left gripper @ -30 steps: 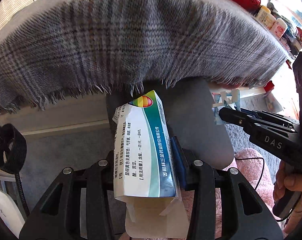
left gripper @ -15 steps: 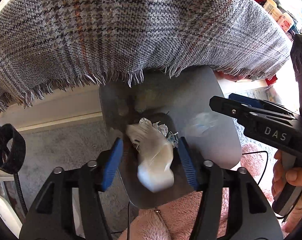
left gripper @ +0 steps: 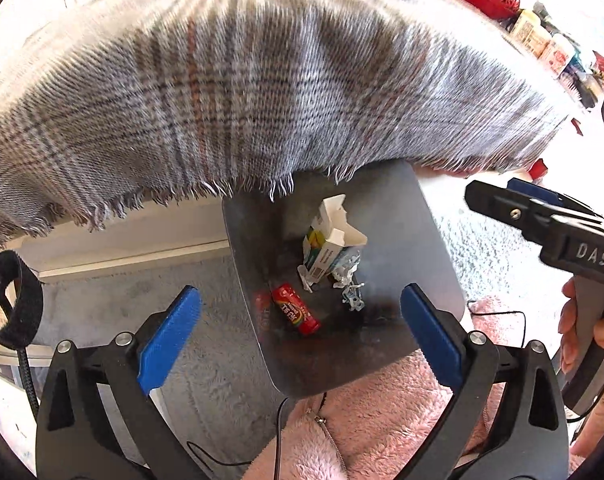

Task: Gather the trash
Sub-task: 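Lift both open tools out of the bin back over the table trash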

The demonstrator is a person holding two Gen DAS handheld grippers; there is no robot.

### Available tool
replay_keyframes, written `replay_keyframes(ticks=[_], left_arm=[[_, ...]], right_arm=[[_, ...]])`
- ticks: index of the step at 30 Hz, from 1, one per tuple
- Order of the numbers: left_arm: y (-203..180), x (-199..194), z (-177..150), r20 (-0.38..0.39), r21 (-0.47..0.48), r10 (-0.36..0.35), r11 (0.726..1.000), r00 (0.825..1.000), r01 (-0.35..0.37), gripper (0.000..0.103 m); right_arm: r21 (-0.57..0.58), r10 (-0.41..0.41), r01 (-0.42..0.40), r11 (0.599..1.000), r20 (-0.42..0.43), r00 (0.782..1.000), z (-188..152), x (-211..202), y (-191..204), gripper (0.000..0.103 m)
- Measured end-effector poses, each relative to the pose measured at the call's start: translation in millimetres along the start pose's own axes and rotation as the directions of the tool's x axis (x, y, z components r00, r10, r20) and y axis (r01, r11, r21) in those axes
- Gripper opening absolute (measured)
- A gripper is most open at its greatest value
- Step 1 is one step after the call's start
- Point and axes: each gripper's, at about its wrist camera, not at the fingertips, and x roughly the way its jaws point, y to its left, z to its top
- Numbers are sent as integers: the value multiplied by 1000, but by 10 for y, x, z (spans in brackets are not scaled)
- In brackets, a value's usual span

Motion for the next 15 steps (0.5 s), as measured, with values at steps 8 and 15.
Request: replay_keyframes(ticks=[8,15], left_arm=[[-65,-492,27,101,0,12,1000,995,-12,95],[-27,-727,347,181,-22,33,999,983,-30,95]], right_arm=[[20,-21,19,1000,113,993,187,-484,-111,98],[-4,-40,42,999,171,984,513,-686,-110,98]])
